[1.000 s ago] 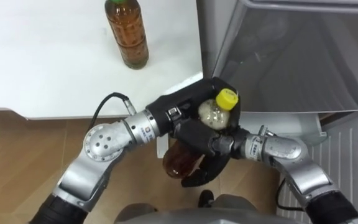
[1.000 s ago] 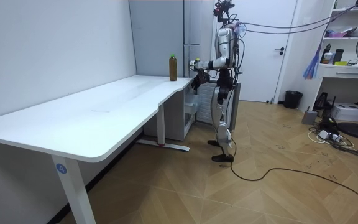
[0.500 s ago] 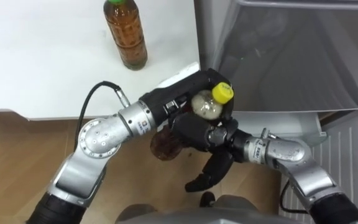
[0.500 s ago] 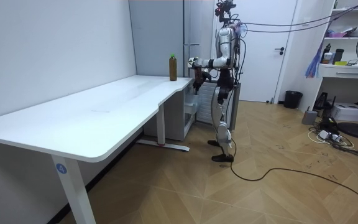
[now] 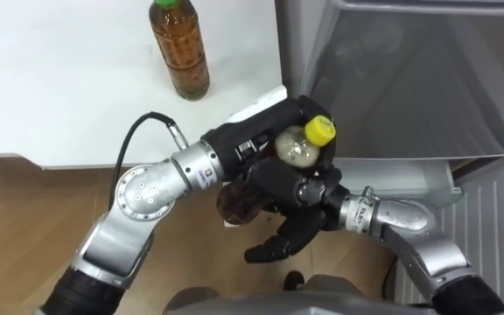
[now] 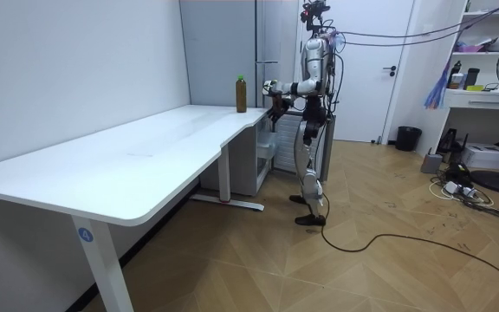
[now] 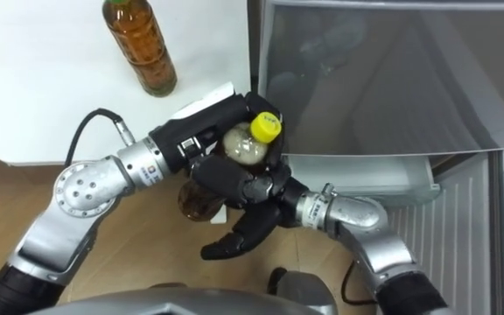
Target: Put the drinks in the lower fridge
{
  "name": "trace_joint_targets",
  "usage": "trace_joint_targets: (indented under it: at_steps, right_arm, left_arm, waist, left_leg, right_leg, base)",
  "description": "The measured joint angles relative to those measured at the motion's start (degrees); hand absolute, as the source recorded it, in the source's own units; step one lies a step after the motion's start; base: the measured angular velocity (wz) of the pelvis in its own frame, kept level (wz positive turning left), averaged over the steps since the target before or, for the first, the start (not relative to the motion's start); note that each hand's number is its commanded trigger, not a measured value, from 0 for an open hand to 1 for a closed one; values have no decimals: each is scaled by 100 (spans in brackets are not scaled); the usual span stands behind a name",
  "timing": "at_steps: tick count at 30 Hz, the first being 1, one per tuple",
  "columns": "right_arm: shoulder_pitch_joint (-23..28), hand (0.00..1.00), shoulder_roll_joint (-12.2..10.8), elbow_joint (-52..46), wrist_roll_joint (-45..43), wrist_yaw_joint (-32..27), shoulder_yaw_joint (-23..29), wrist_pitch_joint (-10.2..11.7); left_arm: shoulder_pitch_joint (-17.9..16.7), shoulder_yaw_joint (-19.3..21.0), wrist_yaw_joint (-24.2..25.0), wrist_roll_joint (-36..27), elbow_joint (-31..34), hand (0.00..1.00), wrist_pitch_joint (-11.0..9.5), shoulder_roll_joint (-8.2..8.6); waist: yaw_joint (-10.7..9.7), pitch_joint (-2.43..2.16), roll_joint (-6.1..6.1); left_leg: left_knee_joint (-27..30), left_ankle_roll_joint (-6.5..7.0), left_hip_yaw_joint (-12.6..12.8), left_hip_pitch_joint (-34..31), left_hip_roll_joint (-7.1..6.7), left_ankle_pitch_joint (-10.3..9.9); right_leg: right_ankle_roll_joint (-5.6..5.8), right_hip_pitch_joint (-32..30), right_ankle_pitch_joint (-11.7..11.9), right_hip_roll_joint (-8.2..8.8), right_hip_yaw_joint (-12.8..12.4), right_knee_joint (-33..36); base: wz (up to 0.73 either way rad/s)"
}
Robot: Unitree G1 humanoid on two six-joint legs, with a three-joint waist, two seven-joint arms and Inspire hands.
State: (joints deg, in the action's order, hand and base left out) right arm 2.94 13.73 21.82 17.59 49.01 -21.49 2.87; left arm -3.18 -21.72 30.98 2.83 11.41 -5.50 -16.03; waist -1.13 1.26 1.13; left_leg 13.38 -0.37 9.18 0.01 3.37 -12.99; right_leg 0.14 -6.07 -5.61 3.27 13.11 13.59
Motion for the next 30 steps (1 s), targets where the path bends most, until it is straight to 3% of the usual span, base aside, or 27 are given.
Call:
trace_joint_targets:
  at_steps: [8, 13, 19, 28, 29, 30]
  right_arm:
    - [-4, 0, -174, 295, 673, 115, 1, -185]
    - [-13, 0, -244, 661, 1387, 178, -106, -372]
    - [-7, 0, -242, 704, 1845, 21, -252, -539]
    - [-6, 0, -239, 703, 2052, -119, -369, -545]
    - [-7, 1, -240, 703, 2058, -130, -373, -545]
    - [-7, 19, -239, 704, 2084, -137, -385, -545]
  left_arm:
    - [-8, 14, 0, -1, 0, 100, 40, 26]
    - [-7, 17, 2, -36, -2, 100, 243, 49]
    - [-8, 89, 1, -111, -16, 100, 342, 54]
    - [-8, 83, 1, -111, -31, 100, 398, 54]
    - [-8, 79, 1, -111, -35, 100, 409, 55]
    - [-8, 79, 1, -118, -51, 100, 429, 66]
  waist:
    - [4, -18, -83]
    - [4, -22, -85]
    - [16, -22, -76]
    - [7, -35, -16]
    - [7, -35, -14]
    - [9, -35, -14]
  left_leg:
    - [32, 8, 0, -144, -12, -20]
    - [21, 8, 4, -146, -13, -20]
    - [33, 10, 20, -146, -16, -19]
    - [64, 10, 11, -246, -26, -19]
    - [62, 10, 12, -247, -27, -19]
    - [53, 10, 36, -244, -24, -19]
  right_leg:
    - [1, -132, 0, 3, 54, 10]
    - [1, -178, 0, 0, -15, 10]
    - [2, -175, 0, 10, -11, 12]
    - [3, -257, -1, 4, 1, 5]
    - [3, -260, -1, 3, 1, 5]
    - [3, -262, -1, 3, 1, 5]
  base:
    - [1]
    - [-3]
    - [-1]
    - [0]
    - [0]
    - [0]
